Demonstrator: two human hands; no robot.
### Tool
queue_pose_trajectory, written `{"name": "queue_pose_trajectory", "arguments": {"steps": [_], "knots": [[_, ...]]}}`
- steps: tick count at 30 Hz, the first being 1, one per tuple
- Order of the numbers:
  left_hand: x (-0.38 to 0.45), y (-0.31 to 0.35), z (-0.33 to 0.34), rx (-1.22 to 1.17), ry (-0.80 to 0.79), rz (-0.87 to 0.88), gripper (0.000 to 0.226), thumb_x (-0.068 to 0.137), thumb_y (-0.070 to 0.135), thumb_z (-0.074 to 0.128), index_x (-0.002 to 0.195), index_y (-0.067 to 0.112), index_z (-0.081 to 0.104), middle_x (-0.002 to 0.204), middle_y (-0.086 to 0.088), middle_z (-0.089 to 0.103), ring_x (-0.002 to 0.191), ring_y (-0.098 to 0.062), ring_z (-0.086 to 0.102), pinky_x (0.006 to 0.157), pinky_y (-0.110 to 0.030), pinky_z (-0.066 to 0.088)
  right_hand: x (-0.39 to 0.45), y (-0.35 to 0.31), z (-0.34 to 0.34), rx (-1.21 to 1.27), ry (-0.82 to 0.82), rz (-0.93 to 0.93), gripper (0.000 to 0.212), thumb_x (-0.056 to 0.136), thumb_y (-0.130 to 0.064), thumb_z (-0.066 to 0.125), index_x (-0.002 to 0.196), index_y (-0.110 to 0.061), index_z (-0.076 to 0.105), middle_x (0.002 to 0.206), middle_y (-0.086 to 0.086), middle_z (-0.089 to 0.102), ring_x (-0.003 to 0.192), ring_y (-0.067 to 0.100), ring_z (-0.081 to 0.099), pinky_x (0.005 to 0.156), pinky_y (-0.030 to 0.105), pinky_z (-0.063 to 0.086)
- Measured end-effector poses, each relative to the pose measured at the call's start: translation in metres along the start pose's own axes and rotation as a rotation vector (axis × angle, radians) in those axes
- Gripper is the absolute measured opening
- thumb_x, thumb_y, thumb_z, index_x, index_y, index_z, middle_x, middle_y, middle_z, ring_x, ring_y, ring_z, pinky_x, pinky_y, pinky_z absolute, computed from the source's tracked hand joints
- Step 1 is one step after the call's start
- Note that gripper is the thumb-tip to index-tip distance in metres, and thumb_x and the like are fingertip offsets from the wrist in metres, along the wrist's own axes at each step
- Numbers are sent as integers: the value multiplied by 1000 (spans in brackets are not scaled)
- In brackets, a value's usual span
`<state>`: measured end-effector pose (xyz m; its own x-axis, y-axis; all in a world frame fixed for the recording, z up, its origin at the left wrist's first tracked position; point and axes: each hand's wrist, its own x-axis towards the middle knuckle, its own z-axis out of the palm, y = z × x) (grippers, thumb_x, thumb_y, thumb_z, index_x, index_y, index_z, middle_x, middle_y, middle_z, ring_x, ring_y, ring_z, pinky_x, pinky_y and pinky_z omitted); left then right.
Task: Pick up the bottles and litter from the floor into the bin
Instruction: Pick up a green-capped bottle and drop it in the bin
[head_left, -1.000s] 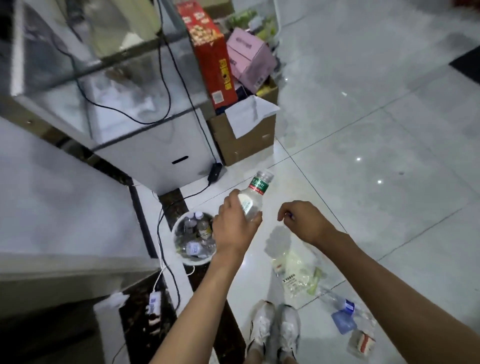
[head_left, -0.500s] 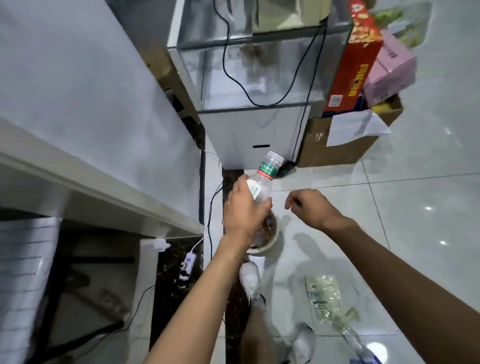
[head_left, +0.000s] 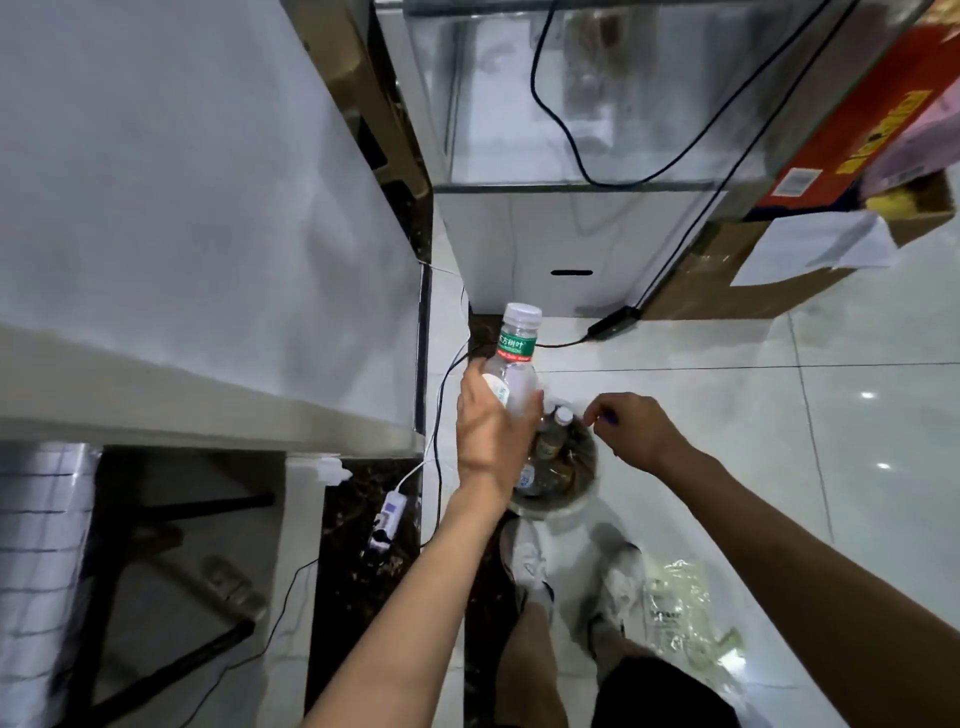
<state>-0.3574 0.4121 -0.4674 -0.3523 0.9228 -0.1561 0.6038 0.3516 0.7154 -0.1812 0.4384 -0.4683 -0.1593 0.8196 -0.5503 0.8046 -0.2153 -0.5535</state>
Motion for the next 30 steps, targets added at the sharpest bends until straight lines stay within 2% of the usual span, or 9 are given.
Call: {"name": "queue_pose_trajectory", "arguments": {"steps": [2,6,9,13,18,22,24,28,30], "knots": [[3,-23,26,-51,-47,-82,77,81,44,74,138,10,37,132,-9,53,121,-24,53,102,-36,46,13,18,19,7,-28,15,22,87,-6,56,79,-21,69,69,-9,57,65,15,53,65,26,44],[8,-78,101,-97,-99,-198,88,79,68,57,143,15,29,137,-12,51,123,-28,54,100,-46,50,45,65,65,17,-101,47,17,88,-7,58,84,-15,73,86,3,70,76,16,58,69,24,43],[10,-114,155,-169,-88,-211,74,83,55,67,135,14,35,126,-6,57,115,-20,58,95,-41,52,63,103,101,23,-105,68,15,86,-5,59,86,-10,74,91,8,73,87,23,64,69,20,36],[15,-164,219,-239,-107,-265,68,83,47,72,131,27,29,125,-5,56,115,-21,57,96,-42,50,83,148,147,-9,-158,56,16,86,-9,60,92,-15,74,97,6,73,92,23,66,69,19,36],[11,-197,269,-209,-178,-452,79,77,18,83,137,8,34,129,-5,52,123,-27,52,97,-9,34,90,192,187,13,-165,140,15,83,-10,56,89,-13,68,85,1,68,76,19,59,61,21,37],[6,-203,266,-120,-177,-420,87,72,21,87,143,8,39,140,-13,48,125,-28,52,104,-34,44,84,208,195,58,-195,202,26,82,-5,54,80,-28,65,78,-11,66,62,8,57,67,22,48],[8,-200,255,-130,-179,-360,80,73,25,86,141,13,45,138,-10,52,122,-24,54,102,-34,47,85,205,192,52,-195,219,29,82,-3,53,80,-29,64,77,-13,65,62,9,58,67,21,50],[21,-197,238,-150,-261,-288,69,80,59,65,140,29,48,134,6,57,123,-15,56,102,-42,49,99,195,187,69,-125,266,21,85,-8,55,81,-26,65,72,-9,64,62,17,64,70,28,53],[37,-192,230,-119,-259,-269,60,84,60,59,138,36,48,133,11,58,122,-13,56,102,-44,49,111,185,187,160,-62,310,21,86,-12,58,79,-31,63,71,-9,64,61,16,66,69,32,56]]}}
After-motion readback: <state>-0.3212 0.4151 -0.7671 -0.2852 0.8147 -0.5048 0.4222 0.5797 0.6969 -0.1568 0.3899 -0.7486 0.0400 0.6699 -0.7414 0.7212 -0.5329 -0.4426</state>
